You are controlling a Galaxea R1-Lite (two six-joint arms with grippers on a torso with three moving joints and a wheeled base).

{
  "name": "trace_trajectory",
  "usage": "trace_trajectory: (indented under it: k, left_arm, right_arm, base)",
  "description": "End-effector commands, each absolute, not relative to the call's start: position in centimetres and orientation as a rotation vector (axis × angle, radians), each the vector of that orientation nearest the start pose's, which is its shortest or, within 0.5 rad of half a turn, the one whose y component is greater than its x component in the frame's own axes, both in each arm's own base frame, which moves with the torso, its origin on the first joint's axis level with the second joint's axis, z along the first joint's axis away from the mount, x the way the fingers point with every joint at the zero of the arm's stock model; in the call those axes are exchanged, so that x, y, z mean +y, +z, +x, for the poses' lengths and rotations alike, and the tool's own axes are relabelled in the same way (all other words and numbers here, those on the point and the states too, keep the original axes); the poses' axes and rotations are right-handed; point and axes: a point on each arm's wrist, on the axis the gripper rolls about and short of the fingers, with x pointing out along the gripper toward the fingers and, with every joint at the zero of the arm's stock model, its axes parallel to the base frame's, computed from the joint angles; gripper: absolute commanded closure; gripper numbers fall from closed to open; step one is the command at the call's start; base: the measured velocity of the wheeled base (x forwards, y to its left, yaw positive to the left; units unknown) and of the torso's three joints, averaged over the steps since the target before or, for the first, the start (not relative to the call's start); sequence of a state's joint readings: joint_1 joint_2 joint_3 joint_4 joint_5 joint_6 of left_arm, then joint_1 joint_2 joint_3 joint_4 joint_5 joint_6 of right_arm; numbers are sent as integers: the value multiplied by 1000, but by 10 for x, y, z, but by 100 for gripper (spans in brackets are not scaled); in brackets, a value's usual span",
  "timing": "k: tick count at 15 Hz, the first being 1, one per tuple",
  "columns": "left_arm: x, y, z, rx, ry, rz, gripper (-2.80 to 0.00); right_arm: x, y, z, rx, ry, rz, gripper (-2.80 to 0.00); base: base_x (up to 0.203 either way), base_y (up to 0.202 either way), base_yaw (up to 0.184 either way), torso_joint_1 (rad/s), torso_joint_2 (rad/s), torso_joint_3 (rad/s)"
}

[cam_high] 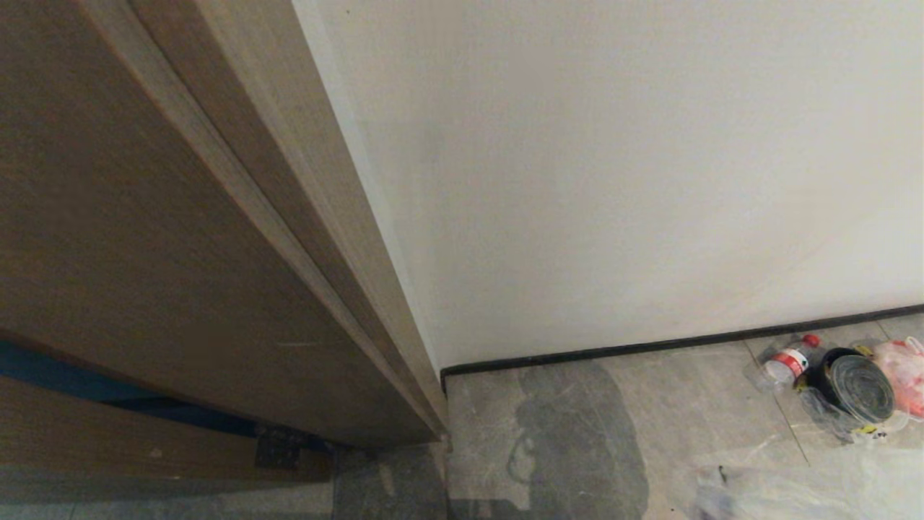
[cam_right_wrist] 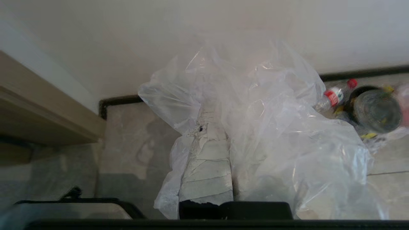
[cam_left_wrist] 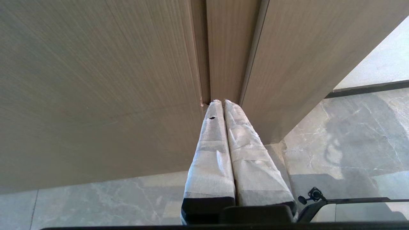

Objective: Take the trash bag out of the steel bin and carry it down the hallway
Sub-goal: Put the trash bag at the door

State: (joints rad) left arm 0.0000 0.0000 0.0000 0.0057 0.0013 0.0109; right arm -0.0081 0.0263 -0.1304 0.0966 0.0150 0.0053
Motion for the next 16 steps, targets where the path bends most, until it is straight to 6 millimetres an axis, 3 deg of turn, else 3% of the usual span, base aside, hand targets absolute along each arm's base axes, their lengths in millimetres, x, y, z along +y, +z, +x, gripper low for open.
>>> trace_trajectory:
  k: [1, 4, 8, 10, 12, 16]
  left_arm:
    - [0, 75, -23, 6, 2, 11, 0]
    - [0, 75, -23, 6, 2, 11, 0]
    - [0, 75, -23, 6, 2, 11, 0]
    - [0, 75, -23, 6, 2, 11, 0]
    - [0, 75, -23, 6, 2, 11, 0]
    - [0, 75, -23, 6, 2, 11, 0]
  right_arm:
    - [1, 141, -35, 72, 31, 8, 0]
    - [3, 176, 3, 341, 108, 19, 0]
    - [5, 200, 86, 646, 178, 5, 0]
    - [9, 195, 131, 744, 211, -4, 0]
    - [12, 186, 168, 735, 231, -14, 0]
    - [14, 145, 197, 782, 242, -56, 0]
  base:
    - [0, 0, 0, 0, 0, 0]
    - [0, 0, 0, 0, 0, 0]
    - [0, 0, 0, 0, 0, 0]
    - [0, 0, 0, 0, 0, 0]
    - [0, 0, 0, 3, 1, 21]
    - [0, 0, 0, 0, 0, 0]
